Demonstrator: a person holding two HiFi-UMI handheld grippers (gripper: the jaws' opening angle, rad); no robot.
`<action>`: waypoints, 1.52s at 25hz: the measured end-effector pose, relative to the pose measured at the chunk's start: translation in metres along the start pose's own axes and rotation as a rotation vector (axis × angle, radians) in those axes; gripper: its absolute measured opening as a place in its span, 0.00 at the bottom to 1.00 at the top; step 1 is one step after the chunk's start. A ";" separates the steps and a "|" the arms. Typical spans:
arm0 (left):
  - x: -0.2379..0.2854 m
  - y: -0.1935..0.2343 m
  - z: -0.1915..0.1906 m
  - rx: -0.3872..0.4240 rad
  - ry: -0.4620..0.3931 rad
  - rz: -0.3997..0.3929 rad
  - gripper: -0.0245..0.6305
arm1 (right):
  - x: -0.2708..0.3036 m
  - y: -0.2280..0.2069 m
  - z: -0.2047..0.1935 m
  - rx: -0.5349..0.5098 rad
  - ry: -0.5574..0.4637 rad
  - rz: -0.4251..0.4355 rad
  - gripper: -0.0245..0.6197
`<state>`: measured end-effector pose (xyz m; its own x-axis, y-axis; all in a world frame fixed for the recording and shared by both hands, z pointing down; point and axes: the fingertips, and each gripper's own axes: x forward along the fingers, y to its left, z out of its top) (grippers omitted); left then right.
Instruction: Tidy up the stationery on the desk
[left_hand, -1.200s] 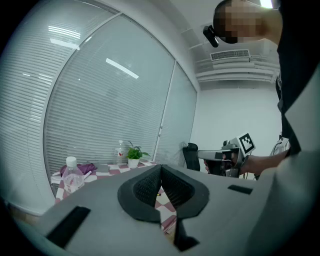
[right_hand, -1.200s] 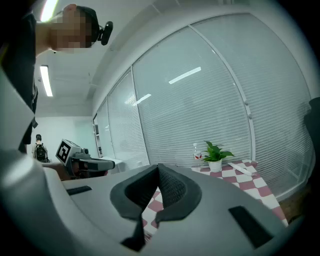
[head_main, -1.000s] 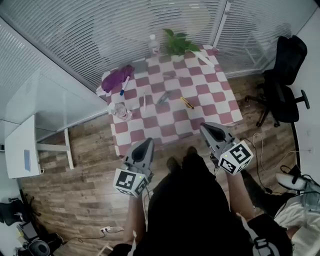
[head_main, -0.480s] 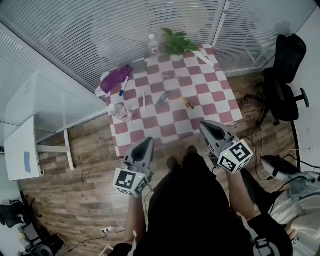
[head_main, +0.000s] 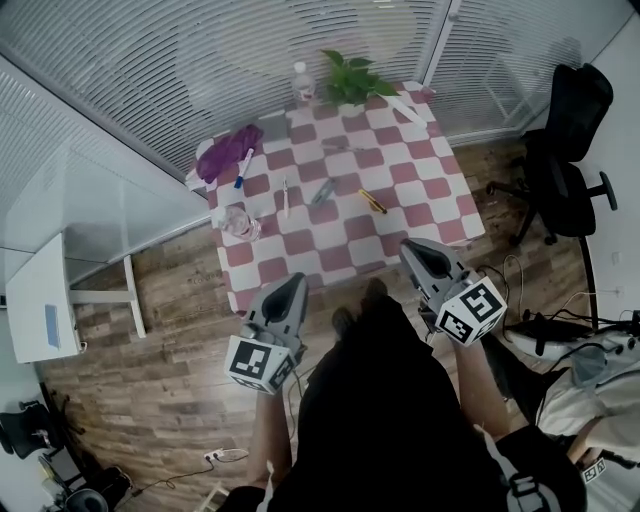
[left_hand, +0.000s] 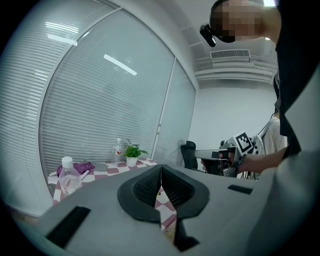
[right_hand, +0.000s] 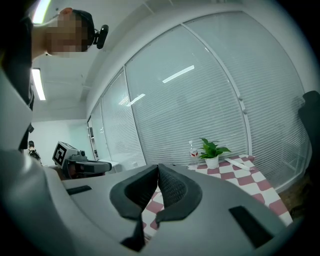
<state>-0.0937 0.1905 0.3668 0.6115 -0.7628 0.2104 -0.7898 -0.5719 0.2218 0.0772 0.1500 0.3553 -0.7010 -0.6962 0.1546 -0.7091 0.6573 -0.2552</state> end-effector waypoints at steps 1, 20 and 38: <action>0.002 0.001 0.000 -0.003 0.001 -0.001 0.09 | 0.001 -0.003 -0.002 0.001 0.009 -0.006 0.07; 0.086 0.042 0.042 0.010 0.015 0.051 0.09 | 0.090 -0.104 0.006 -0.050 0.144 -0.016 0.07; 0.130 0.039 0.033 -0.066 0.042 0.123 0.09 | 0.123 -0.154 -0.067 0.017 0.342 0.052 0.07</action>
<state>-0.0468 0.0584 0.3714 0.5128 -0.8119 0.2790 -0.8548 -0.4527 0.2537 0.0949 -0.0176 0.4772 -0.7235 -0.5229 0.4507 -0.6721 0.6827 -0.2869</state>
